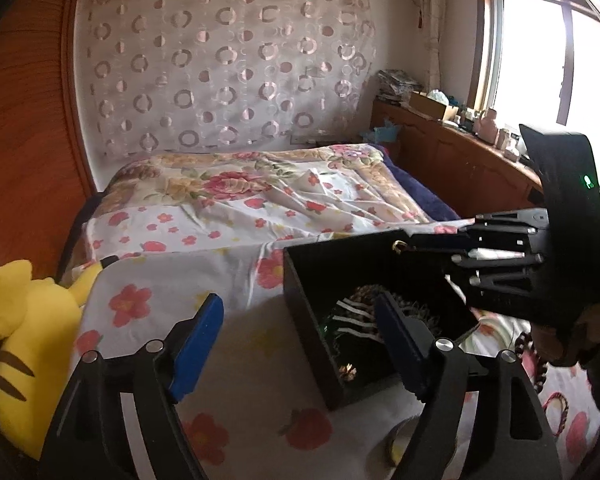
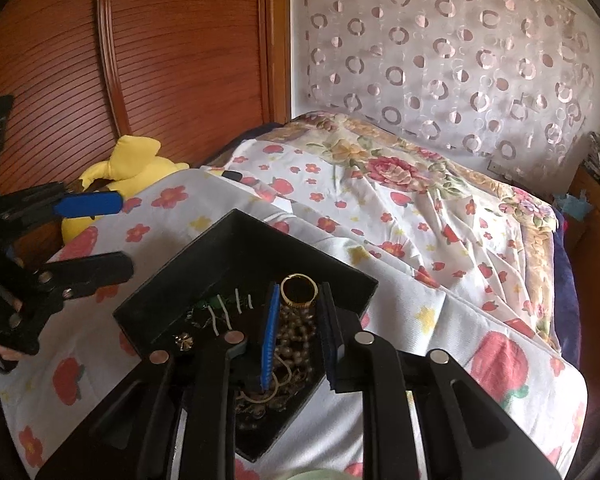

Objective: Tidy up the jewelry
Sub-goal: 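Carry both items into the black box and open both grippers, then grasp the red string bracelet with the right gripper while the left gripper grasps the silver bangle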

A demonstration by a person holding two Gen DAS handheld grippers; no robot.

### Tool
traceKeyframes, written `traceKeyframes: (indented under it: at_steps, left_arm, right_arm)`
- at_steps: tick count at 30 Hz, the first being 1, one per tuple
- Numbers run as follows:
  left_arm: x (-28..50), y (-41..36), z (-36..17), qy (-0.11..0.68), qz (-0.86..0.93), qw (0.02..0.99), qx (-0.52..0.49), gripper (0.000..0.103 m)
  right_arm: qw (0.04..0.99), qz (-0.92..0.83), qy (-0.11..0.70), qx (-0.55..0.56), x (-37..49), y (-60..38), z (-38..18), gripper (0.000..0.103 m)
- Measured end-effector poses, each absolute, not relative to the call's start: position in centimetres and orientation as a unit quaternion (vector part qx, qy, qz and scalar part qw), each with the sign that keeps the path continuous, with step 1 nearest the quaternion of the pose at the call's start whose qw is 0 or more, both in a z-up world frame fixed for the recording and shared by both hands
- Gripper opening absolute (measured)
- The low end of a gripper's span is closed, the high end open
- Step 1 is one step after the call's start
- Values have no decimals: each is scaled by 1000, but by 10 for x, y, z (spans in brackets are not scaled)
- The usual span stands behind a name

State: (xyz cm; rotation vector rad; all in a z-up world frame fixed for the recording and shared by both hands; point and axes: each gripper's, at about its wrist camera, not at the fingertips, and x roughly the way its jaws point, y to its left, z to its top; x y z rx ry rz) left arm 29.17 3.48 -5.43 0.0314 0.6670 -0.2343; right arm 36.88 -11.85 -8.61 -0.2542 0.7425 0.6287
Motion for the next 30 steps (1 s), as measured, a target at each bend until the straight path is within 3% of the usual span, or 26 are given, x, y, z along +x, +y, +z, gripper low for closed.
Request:
traceKeyframes:
  at_steps: [2,4,5,11,17,30]
  left_arm:
    - [285,35,-56,330,-114,937,17,75]
    - [279,35,-57,331,-115,936,17,76]
    - [275,35,-58,331,-115,936,18,76]
    - [250,27,-62,336,-123,933,21,76]
    - [222,12,-77,349,-150,924,31,77]
    - [214,-1,-110,389,-165,905,47,77]
  right_arm:
    - [879,298,353,-117,365,-121,-84,28]
    - [883,300,344,-108,359,-127,-80,53]
    - [886,299,338,-108,354,-129,-78,55]
    - [895,277,331,-111,303,-164,-66,55]
    - [889,241,374,-111,238,-223,-91,54]
    - [861,215,444,-124,164,-251,-140,36]
